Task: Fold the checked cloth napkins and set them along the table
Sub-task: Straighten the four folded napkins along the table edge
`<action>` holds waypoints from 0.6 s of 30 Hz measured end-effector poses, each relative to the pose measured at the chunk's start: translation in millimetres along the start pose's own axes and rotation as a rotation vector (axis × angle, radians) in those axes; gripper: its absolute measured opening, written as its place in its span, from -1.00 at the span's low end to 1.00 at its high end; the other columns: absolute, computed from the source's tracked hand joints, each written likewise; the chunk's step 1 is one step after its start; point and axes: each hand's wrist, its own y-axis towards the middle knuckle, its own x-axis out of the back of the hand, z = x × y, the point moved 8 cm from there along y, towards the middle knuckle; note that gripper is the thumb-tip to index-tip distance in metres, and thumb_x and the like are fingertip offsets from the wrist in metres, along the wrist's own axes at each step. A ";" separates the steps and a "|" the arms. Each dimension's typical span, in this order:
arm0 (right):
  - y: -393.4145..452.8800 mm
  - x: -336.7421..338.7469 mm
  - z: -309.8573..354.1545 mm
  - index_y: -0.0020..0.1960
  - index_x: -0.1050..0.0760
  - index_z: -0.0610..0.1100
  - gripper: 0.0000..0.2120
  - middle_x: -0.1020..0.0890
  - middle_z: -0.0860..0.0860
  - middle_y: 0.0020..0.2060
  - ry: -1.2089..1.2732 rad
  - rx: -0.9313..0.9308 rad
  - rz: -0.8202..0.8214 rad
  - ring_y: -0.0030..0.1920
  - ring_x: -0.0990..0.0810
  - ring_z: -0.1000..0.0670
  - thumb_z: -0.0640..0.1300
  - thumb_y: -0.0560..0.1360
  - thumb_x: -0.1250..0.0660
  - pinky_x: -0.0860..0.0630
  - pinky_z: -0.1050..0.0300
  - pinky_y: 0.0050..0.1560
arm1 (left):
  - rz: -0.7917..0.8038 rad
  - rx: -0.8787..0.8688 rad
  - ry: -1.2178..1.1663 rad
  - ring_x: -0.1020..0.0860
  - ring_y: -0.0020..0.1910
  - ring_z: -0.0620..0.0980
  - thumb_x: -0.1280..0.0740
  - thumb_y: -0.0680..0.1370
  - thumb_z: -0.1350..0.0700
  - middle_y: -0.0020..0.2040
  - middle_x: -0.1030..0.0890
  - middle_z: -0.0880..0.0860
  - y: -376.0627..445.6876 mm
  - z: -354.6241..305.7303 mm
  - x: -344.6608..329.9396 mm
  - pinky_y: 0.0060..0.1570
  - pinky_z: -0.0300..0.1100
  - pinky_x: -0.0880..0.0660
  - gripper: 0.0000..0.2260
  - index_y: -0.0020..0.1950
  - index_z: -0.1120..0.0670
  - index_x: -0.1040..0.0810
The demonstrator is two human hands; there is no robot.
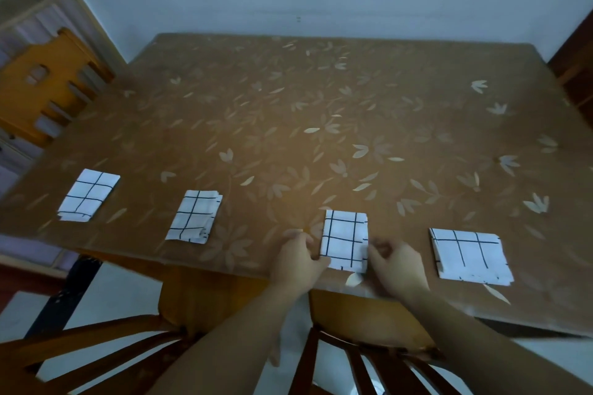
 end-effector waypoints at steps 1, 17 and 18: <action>-3.6 -6.1 -5.0 0.05 -0.59 -0.07 -0.77 -0.65 0.05 -0.17 0.005 -0.015 0.028 -0.21 -0.56 0.10 0.05 0.50 -0.33 -0.40 0.27 -0.31 | 0.030 0.007 0.017 -0.56 -0.05 -0.05 -0.46 0.46 -0.02 0.00 -0.59 -0.04 1.9 1.1 -5.3 -0.17 -0.23 -0.47 -0.68 0.14 0.00 -0.47; -6.4 -23.6 15.4 -0.03 -0.61 -0.12 -0.87 -0.64 0.03 -0.16 0.018 -0.054 0.012 -0.25 -0.54 0.11 -0.12 0.46 -0.36 -0.34 0.37 -0.39 | -0.048 -0.164 0.141 -0.55 -0.04 -0.09 -0.36 0.53 0.07 0.05 -0.60 -0.07 0.0 2.4 8.6 -0.12 -0.23 -0.51 -0.82 0.13 -0.04 -0.53; -10.4 -16.8 14.9 -0.02 -0.58 -0.11 -0.86 -0.62 0.03 -0.15 0.016 -0.052 -0.005 -0.23 -0.53 0.10 -0.10 0.45 -0.36 -0.36 0.33 -0.34 | -0.071 -0.190 0.154 -0.53 -0.03 -0.08 -0.35 0.52 0.06 0.08 -0.57 -0.07 -0.3 -2.7 11.6 -0.14 -0.23 -0.50 -0.81 0.13 -0.05 -0.52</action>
